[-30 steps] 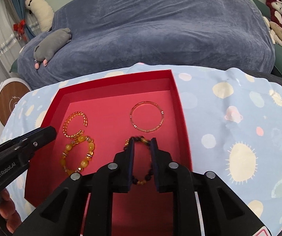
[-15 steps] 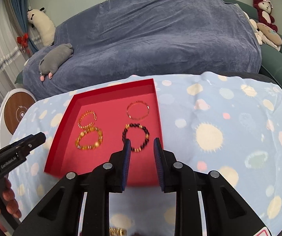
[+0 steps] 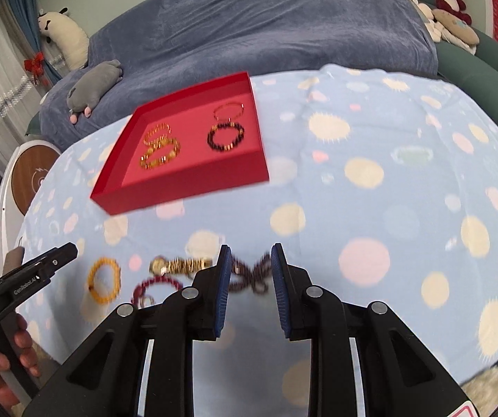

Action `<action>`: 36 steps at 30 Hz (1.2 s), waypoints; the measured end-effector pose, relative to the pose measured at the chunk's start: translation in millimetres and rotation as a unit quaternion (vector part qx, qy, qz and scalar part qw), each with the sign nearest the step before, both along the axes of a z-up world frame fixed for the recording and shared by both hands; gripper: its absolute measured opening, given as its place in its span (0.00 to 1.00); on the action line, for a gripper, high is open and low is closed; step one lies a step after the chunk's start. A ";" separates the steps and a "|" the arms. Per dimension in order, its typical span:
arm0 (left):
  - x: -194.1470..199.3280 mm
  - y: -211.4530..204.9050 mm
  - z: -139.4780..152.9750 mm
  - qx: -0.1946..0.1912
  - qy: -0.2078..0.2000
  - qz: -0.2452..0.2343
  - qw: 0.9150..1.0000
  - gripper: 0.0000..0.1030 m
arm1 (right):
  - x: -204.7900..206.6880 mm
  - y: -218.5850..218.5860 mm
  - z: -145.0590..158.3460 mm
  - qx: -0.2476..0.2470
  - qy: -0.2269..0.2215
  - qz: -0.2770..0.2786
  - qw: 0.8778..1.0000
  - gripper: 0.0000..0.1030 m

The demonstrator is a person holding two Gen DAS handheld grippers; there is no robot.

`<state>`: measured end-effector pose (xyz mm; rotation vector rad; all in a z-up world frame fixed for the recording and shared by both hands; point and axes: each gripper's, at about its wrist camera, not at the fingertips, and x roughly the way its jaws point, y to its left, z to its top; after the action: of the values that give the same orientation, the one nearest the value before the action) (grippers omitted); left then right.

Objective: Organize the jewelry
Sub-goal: 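Move both tools back over the remaining jewelry, then grasp the orange bead bracelet with the left tool while the right tool grasps the red bead bracelet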

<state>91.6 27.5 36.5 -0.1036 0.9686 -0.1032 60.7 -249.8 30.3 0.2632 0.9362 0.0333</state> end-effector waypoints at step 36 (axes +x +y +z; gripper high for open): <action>-31.9 -19.3 -46.4 0.017 0.017 -0.005 1.000 0.08 | -12.3 67.5 -41.1 -0.004 0.033 0.064 0.997 0.23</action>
<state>59.7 8.2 -9.8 -0.0690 1.0039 -0.0947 48.4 -182.3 -10.8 0.1978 1.0183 0.1391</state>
